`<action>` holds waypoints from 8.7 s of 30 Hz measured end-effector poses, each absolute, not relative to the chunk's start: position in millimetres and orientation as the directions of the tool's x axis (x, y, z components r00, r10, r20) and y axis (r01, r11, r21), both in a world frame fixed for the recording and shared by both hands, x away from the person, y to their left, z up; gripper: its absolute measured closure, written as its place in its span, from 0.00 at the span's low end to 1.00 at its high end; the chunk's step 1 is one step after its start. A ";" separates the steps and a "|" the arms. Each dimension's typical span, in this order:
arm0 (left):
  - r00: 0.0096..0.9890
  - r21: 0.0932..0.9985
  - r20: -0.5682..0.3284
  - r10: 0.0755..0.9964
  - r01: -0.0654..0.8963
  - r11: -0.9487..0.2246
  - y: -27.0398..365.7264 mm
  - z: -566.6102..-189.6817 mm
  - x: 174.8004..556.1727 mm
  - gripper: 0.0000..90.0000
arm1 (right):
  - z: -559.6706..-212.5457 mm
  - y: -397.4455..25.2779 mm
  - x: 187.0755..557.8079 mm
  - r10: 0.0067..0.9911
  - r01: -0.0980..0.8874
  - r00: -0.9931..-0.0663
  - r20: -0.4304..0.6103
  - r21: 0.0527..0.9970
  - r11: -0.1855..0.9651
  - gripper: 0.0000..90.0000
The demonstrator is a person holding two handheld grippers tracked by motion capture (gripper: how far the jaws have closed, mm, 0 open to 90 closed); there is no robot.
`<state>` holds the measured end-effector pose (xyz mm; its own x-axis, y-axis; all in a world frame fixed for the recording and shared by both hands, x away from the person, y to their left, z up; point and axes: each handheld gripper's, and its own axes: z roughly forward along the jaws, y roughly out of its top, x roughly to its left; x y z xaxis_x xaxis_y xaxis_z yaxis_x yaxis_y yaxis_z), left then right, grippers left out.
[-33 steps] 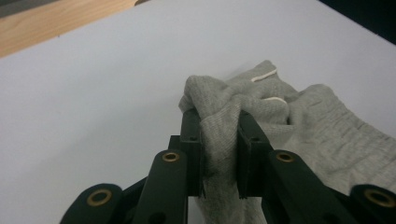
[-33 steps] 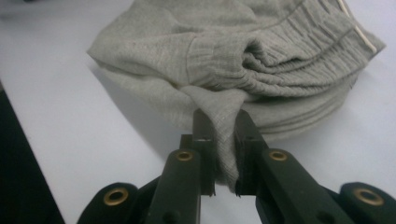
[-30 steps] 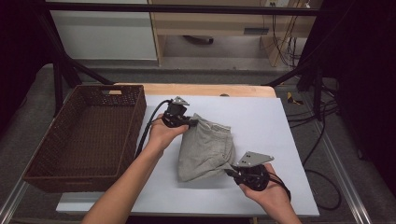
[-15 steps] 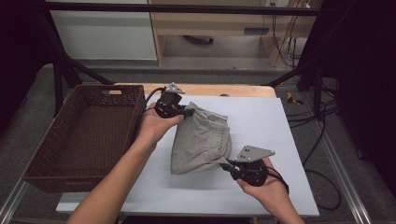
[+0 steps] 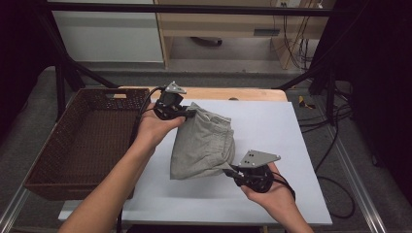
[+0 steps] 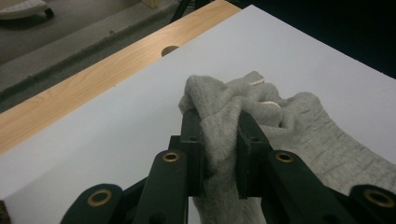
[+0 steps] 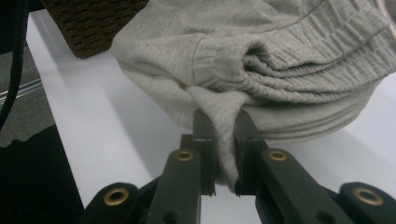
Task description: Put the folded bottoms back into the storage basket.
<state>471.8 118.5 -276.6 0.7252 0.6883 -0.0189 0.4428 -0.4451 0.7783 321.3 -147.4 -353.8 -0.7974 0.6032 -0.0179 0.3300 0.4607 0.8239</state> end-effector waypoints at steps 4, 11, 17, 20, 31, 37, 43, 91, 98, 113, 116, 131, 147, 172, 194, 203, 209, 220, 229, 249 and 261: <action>0.720 0.783 -0.019 0.694 0.442 -0.437 122.5 -270.6 472.9 0.85 | -350.6 -144.6 326.4 0.599 0.334 -0.801 -0.008 0.824 0.458 0.92; 0.714 0.791 -0.016 0.700 0.438 -0.428 128.8 -260.2 471.5 0.85 | -339.8 -139.5 332.0 0.580 0.329 -0.815 0.008 0.830 0.451 0.92; 0.706 0.794 -0.009 0.708 0.435 -0.424 134.1 -254.2 470.6 0.85 | -330.5 -132.2 335.7 0.557 0.315 -0.830 0.007 0.831 0.459 0.92; 0.705 0.797 -0.009 0.709 0.433 -0.421 136.7 -251.4 469.9 0.85 | -327.5 -129.5 335.8 0.550 0.307 -0.835 0.005 0.835 0.457 0.92; 0.703 0.800 0.000 0.711 0.426 -0.421 143.0 -245.1 467.7 0.85 | -323.2 -123.8 337.5 0.542 0.302 -0.840 0.007 0.836 0.458 0.92; 0.701 0.804 0.003 0.713 0.423 -0.419 145.6 -242.2 467.1 0.85 | -318.2 -121.3 339.5 0.536 0.292 -0.844 0.002 0.841 0.456 0.92; 0.700 0.802 0.023 0.714 0.414 -0.431 147.3 -234.6 466.3 0.85 | -313.8 -118.3 341.2 0.525 0.275 -0.851 -0.001 0.850 0.449 0.92; 0.630 0.815 0.054 0.775 0.421 -0.399 219.0 -201.9 467.2 0.85 | -265.7 -57.1 380.5 0.433 0.197 -0.901 -0.031 0.860 0.470 0.92; 0.618 0.819 0.069 0.783 0.413 -0.398 234.4 -197.9 465.0 0.84 | -261.1 -40.4 384.0 0.414 0.180 -0.909 -0.038 0.861 0.476 0.92; 0.564 0.829 0.062 0.823 0.430 -0.357 270.2 -193.8 464.8 0.84 | -254.6 -2.8 395.9 0.395 0.173 -0.918 -0.038 0.857 0.485 0.92; 0.557 0.831 0.060 0.829 0.432 -0.351 277.2 -193.9 465.5 0.84 | -254.5 3.3 398.3 0.393 0.171 -0.919 -0.040 0.857 0.485 0.92; 0.533 0.835 0.060 0.844 0.437 -0.335 293.5 -194.7 467.5 0.84 | -257.5 25.3 407.2 0.379 0.167 -0.925 -0.039 0.853 0.494 0.92; 0.524 0.834 0.056 0.850 0.443 -0.329 303.5 -194.4 466.8 0.84 | -259.1 41.3 409.5 0.360 0.155 -0.932 -0.041 0.853 0.498 0.92; 0.501 0.833 0.059 0.863 0.451 -0.319 315.9 -195.7 464.9 0.84 | -265.0 56.6 411.1 0.349 0.148 -0.936 -0.037 0.860 0.488 0.92; 0.483 0.829 0.049 0.875 0.469 -0.305 330.3 -202.1 464.7 0.84 | -275.9 70.6 410.9 0.340 0.135 -0.940 -0.036 0.876 0.464 0.92; 0.468 0.826 0.046 0.883 0.479 -0.297 339.6 -206.0 462.8 0.84 | -281.3 79.0 410.9 0.340 0.136 -0.940 -0.027 0.884 0.447 0.92; 0.463 0.824 0.043 0.885 0.485 -0.294 343.1 -209.4 462.4 0.84 | -285.5 84.1 410.8 0.338 0.142 -0.941 -0.020 0.883 0.448 0.92; 0.455 0.817 0.041 0.890 0.497 -0.292 349.6 -214.7 461.8 0.84 | -295.1 90.6 413.3 0.338 0.153 -0.941 -0.006 0.884 0.442 0.92; 0.449 0.814 0.036 0.893 0.506 -0.287 353.0 -218.8 462.0 0.84 | -299.8 94.1 413.6 0.333 0.156 -0.943 0.000 0.882 0.444 0.92; 0.442 0.807 0.034 0.897 0.517 -0.285 359.1 -224.1 461.1 0.84 | -306.5 100.8 413.7 0.330 0.173 -0.944 0.020 0.879 0.444 0.92; 0.435 0.808 0.032 0.900 0.519 -0.280 362.3 -224.9 460.1 0.84 | -308.9 104.6 414.3 0.325 0.173 -0.945 0.022 0.879 0.444 0.92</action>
<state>460.1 362.3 -224.9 0.4354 0.8997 0.0319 0.5189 -0.2798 0.8078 414.3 104.6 -308.9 -0.9455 0.3250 0.0217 0.1729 0.4444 0.8790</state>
